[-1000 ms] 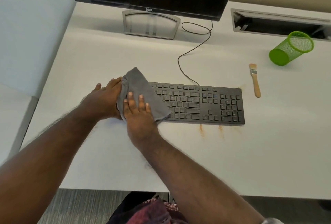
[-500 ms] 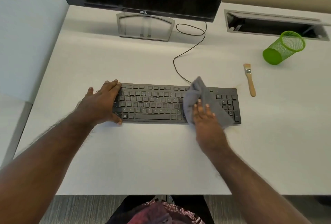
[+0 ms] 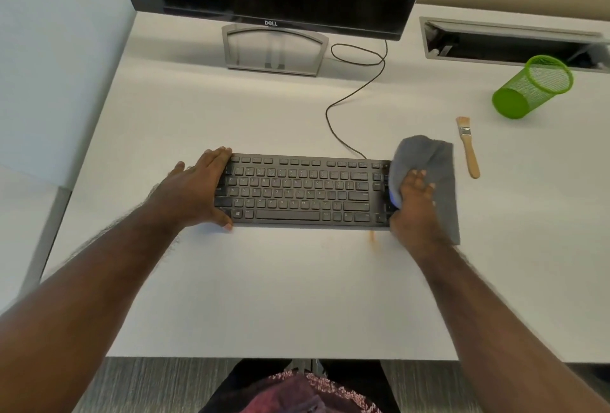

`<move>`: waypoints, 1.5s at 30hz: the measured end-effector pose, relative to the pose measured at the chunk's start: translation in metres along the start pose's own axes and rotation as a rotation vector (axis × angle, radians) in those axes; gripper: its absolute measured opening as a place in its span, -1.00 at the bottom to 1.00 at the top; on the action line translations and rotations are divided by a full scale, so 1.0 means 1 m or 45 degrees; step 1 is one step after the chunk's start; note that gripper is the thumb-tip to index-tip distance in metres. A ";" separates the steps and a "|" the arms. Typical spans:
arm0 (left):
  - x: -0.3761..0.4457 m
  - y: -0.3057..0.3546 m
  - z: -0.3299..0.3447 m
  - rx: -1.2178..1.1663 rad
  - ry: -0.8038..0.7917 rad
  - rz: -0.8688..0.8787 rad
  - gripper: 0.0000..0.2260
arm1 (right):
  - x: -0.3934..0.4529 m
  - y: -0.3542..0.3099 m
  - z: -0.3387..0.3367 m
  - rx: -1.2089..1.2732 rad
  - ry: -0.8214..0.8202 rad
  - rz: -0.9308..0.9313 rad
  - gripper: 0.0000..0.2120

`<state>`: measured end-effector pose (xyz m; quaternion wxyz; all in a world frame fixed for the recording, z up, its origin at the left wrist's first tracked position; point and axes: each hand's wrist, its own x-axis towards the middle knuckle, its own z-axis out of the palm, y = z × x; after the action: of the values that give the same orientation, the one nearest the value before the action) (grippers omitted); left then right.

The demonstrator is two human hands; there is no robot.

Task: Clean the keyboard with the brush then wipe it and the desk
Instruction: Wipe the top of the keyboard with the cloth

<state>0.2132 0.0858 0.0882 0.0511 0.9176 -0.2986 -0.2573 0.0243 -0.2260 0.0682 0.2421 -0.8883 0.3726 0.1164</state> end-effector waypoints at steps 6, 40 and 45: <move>-0.005 0.007 -0.003 -0.086 0.022 -0.030 0.33 | -0.009 -0.082 0.032 0.100 -0.025 -0.193 -0.19; 0.003 -0.011 0.004 -0.011 0.013 0.036 0.44 | -0.037 -0.023 0.038 -0.482 0.017 -0.677 -0.22; 0.004 -0.010 0.005 -0.002 0.000 0.031 0.44 | -0.021 0.042 0.020 -0.429 0.107 -0.516 -0.28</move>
<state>0.2191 0.0920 0.0798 0.0551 0.9138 -0.3097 -0.2569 -0.0209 -0.2284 0.0452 0.0934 -0.9766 0.1723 0.0889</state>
